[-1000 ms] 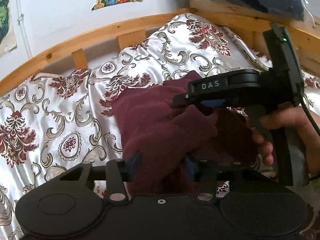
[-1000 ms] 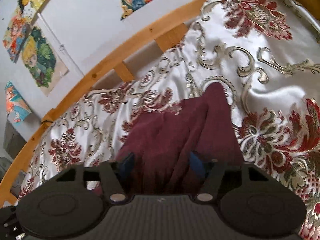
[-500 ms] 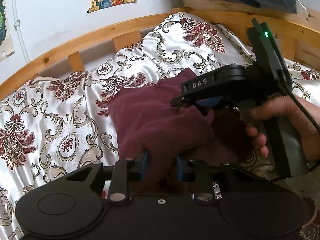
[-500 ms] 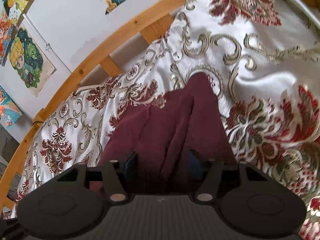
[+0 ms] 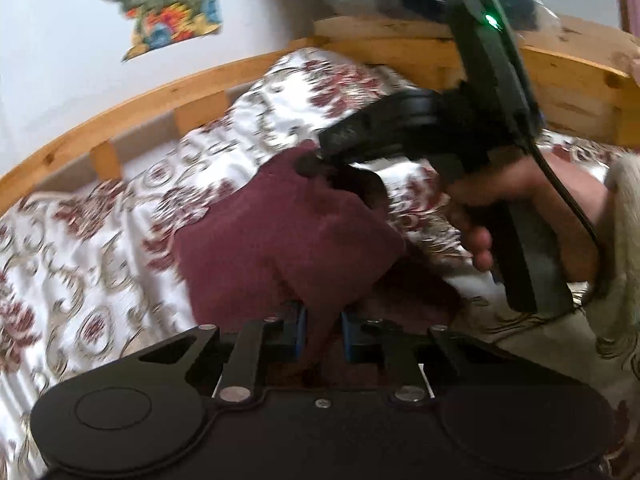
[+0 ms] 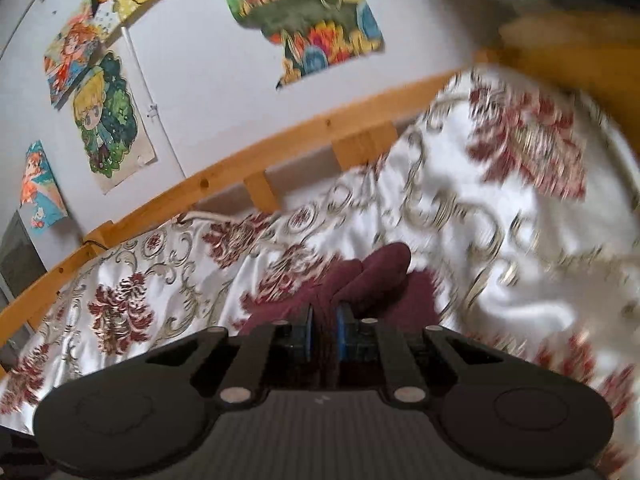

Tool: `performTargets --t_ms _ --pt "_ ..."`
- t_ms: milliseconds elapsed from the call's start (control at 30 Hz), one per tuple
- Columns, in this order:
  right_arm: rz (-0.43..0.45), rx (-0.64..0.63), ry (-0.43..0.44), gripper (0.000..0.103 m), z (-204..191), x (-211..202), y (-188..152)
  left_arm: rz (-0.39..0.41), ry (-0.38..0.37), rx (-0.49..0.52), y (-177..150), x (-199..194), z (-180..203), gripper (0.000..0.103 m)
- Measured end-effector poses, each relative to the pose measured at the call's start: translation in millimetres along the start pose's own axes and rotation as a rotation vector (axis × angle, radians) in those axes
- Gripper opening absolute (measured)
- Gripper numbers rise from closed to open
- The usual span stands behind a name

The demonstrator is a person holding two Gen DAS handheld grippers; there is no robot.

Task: Fold small clothes

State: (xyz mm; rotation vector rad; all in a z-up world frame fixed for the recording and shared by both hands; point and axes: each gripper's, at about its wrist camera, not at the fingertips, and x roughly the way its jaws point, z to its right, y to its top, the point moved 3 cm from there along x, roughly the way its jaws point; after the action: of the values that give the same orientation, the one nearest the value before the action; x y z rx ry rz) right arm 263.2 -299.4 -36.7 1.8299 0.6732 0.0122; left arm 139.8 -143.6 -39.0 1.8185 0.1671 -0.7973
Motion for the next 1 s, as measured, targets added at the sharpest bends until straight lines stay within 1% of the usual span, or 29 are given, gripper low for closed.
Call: performTargets --t_ms 67,167,267,400,500,567,600,667,700,733,767,800,833,900,933,967,1000 --pt "-0.006 -0.007 -0.018 0.014 6 -3 2 0.0 -0.017 0.022 2 4 8 0.018" --pt "-0.041 0.023 -0.036 0.014 19 -2 -3 -0.014 -0.029 0.035 0 7 14 0.018" --pt "-0.083 0.048 -0.05 0.014 28 2 -11 -0.033 -0.036 0.035 -5 8 14 0.018" --pt "-0.133 0.037 -0.084 0.014 33 4 -24 -0.057 -0.059 0.017 -14 8 11 0.019" --pt "-0.146 0.021 -0.105 0.015 33 6 -30 -0.058 -0.092 -0.019 -18 4 9 0.024" --pt "-0.145 0.029 -0.106 0.018 35 5 -32 -0.056 -0.124 -0.06 -18 0 6 0.039" --pt "-0.144 0.036 -0.107 0.019 36 5 -32 -0.052 -0.142 -0.085 -18 -2 4 0.042" --pt "-0.144 0.057 -0.111 0.037 39 3 -33 -0.048 -0.17 -0.128 -18 -7 -1 0.056" --pt "-0.143 0.072 -0.114 0.041 40 1 -33 -0.04 -0.177 -0.147 -18 -11 -4 0.059" --pt "-0.14 0.082 -0.114 0.044 41 -2 -32 -0.023 -0.18 -0.168 -18 -15 -7 0.065" --pt "-0.137 0.089 -0.115 0.05 42 -5 -31 -0.004 -0.178 -0.186 -18 -20 -10 0.071" --pt "-0.134 0.092 -0.121 0.057 43 -10 -30 0.013 -0.174 -0.2 -17 -23 -13 0.073" --pt "-0.131 0.096 -0.126 0.061 44 -13 -30 0.032 -0.167 -0.218 -16 -27 -17 0.078" --pt "-0.135 0.105 -0.128 0.075 44 -22 -30 0.064 -0.148 -0.265 -14 -31 -27 0.084" --pt "-0.141 0.111 -0.13 0.079 44 -27 -31 0.076 -0.129 -0.293 -13 -32 -32 0.09" --pt "-0.15 0.11 -0.13 0.086 42 -31 -32 0.084 -0.105 -0.322 -12 -33 -37 0.096" --pt "-0.158 0.102 -0.127 0.089 39 -34 -32 0.088 -0.079 -0.353 -11 -32 -43 0.098"
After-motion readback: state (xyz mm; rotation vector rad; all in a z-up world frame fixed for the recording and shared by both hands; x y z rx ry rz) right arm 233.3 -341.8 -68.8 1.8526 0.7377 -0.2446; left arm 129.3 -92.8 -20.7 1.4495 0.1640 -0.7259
